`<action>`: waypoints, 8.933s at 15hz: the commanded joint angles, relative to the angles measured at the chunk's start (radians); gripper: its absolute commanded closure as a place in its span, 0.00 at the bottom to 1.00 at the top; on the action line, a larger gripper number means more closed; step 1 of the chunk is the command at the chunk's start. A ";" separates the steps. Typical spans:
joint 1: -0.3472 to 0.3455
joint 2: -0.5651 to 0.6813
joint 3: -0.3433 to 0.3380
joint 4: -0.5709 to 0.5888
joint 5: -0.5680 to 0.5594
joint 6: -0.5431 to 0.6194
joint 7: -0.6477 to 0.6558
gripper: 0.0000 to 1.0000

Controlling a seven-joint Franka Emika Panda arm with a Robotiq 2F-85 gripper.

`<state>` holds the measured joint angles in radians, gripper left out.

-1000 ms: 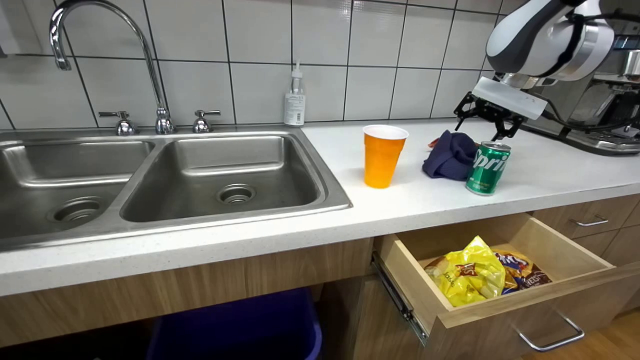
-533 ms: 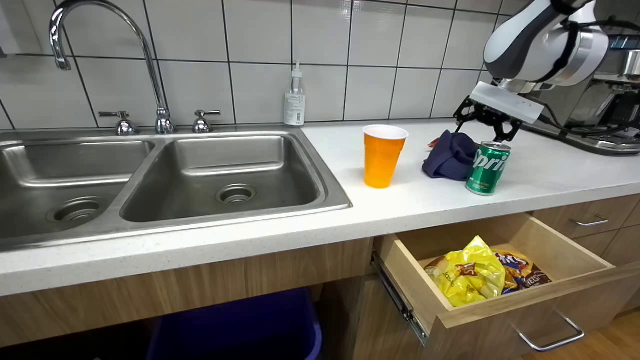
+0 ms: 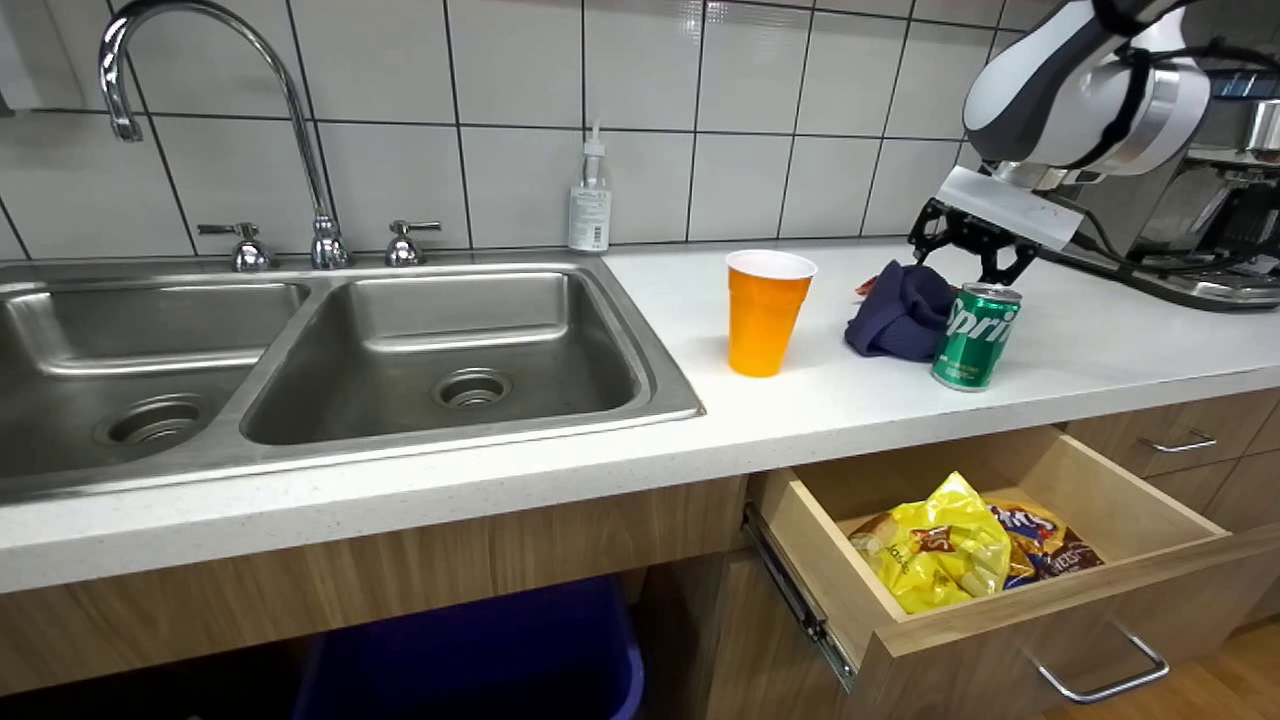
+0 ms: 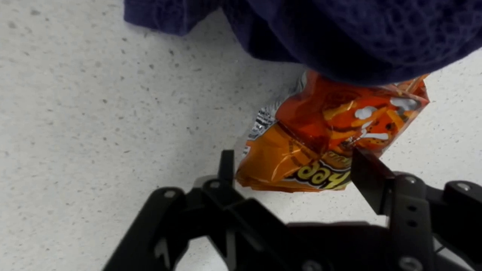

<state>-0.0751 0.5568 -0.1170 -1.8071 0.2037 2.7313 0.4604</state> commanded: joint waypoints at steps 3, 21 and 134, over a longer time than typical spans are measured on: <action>0.012 0.013 -0.012 0.034 0.020 -0.030 0.018 0.66; -0.005 -0.042 0.016 -0.005 0.056 -0.016 -0.019 1.00; -0.062 -0.864 0.023 -0.966 -0.001 -0.075 -0.269 1.00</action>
<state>-0.1169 -0.3291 -0.1112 -2.7734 0.2326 2.6426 0.1449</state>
